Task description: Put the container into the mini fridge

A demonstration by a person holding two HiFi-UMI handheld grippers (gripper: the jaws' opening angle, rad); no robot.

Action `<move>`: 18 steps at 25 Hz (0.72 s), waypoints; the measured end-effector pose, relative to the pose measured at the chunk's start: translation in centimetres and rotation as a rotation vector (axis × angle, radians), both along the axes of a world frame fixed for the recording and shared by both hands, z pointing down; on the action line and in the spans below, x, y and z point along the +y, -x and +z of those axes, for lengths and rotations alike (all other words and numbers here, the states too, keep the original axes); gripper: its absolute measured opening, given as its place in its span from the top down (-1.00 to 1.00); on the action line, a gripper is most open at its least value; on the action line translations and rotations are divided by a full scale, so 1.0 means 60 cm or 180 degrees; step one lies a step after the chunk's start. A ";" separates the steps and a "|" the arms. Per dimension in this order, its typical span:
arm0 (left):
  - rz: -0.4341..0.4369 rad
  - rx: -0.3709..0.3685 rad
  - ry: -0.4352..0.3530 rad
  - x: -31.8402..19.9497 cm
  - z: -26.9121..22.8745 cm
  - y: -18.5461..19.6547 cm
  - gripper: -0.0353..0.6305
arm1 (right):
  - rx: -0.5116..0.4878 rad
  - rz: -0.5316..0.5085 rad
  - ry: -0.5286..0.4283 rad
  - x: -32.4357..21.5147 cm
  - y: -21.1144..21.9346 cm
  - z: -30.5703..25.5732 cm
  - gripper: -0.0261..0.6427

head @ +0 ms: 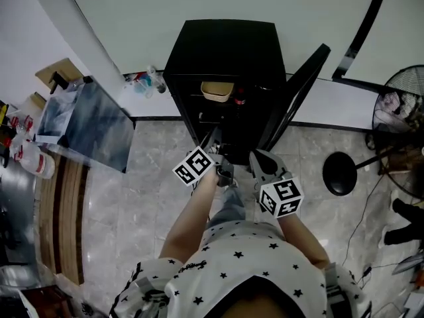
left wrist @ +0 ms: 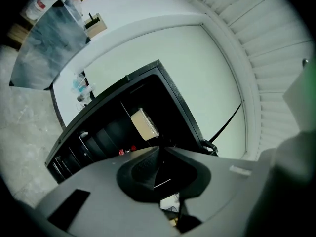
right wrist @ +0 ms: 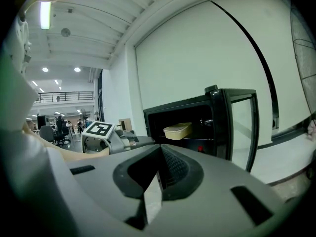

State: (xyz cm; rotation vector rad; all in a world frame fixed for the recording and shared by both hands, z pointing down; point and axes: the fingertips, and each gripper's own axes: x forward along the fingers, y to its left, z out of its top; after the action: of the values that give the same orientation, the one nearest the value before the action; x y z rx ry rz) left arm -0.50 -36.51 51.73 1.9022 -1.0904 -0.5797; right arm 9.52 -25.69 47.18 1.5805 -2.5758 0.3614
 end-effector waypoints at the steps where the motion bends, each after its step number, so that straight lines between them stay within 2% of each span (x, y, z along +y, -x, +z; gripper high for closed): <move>1: 0.0002 -0.0063 -0.0013 0.012 0.000 0.002 0.79 | -0.0006 0.0002 -0.0002 0.009 0.000 0.000 0.94; 7: 0.0141 -0.0468 -0.0147 0.086 -0.004 0.003 0.86 | -0.0050 0.0037 0.0017 0.061 0.002 0.006 0.94; 16: 0.0439 -0.1349 -0.0388 0.196 -0.014 -0.007 0.86 | -0.0110 0.0031 0.0065 0.121 0.013 0.013 0.94; 18: 0.0497 -0.1466 -0.0388 0.221 -0.011 -0.008 0.86 | -0.0118 0.0021 0.0063 0.134 0.015 0.013 0.94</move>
State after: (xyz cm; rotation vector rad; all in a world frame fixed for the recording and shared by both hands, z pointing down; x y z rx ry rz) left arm -0.01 -23.25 51.09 2.2710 -1.1936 -0.1200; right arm 8.61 -17.67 47.95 1.5912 -2.5864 0.4193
